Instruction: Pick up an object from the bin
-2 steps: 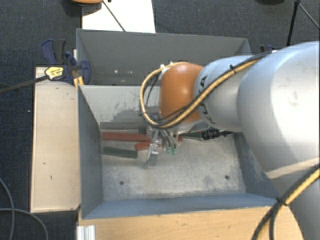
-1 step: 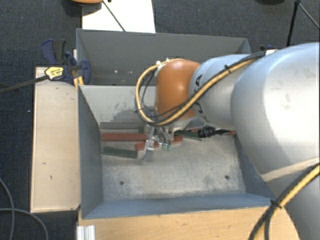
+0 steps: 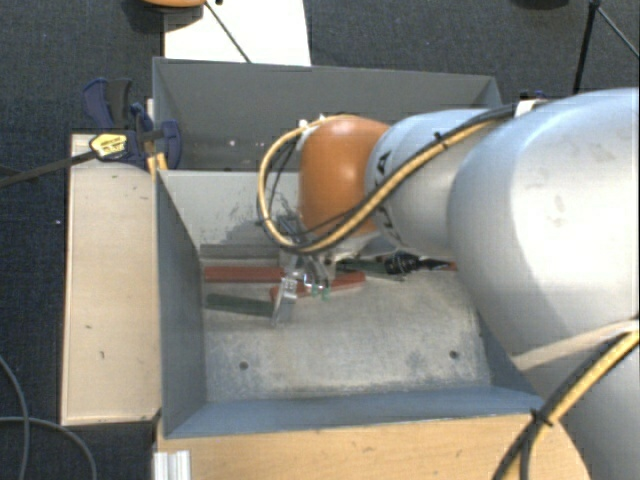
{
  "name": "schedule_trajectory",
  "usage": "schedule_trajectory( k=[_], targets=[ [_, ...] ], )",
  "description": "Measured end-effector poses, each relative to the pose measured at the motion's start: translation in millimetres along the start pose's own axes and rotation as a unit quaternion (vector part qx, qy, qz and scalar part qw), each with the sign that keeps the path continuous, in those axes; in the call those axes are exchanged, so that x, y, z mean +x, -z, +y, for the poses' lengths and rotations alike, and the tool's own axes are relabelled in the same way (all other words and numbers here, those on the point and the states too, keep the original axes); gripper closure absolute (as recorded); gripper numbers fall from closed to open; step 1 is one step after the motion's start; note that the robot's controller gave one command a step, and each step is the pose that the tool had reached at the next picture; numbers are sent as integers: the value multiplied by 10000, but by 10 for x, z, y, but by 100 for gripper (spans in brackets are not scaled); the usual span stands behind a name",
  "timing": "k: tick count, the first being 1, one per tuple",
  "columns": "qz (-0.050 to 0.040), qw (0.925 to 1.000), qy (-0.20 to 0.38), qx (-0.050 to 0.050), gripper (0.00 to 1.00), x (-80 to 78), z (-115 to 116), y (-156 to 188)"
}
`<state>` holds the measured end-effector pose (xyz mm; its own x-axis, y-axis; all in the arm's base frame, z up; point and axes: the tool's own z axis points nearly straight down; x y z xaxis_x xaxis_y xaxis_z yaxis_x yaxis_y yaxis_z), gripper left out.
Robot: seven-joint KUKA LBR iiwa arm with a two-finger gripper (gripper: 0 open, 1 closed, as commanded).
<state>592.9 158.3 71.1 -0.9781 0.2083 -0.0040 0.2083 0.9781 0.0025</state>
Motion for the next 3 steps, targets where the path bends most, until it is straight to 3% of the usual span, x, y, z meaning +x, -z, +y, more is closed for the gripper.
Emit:
schedule_trajectory(
  k=[1, 2, 3],
  targets=[
    [-12, 9783, 2071, -5, 100, 76, 223, -2],
    [-11, 9784, 2067, -5, 100, 76, 224, -2],
    [15, 9665, 2566, 3, 100, 179, 285, 2003]
  ],
)
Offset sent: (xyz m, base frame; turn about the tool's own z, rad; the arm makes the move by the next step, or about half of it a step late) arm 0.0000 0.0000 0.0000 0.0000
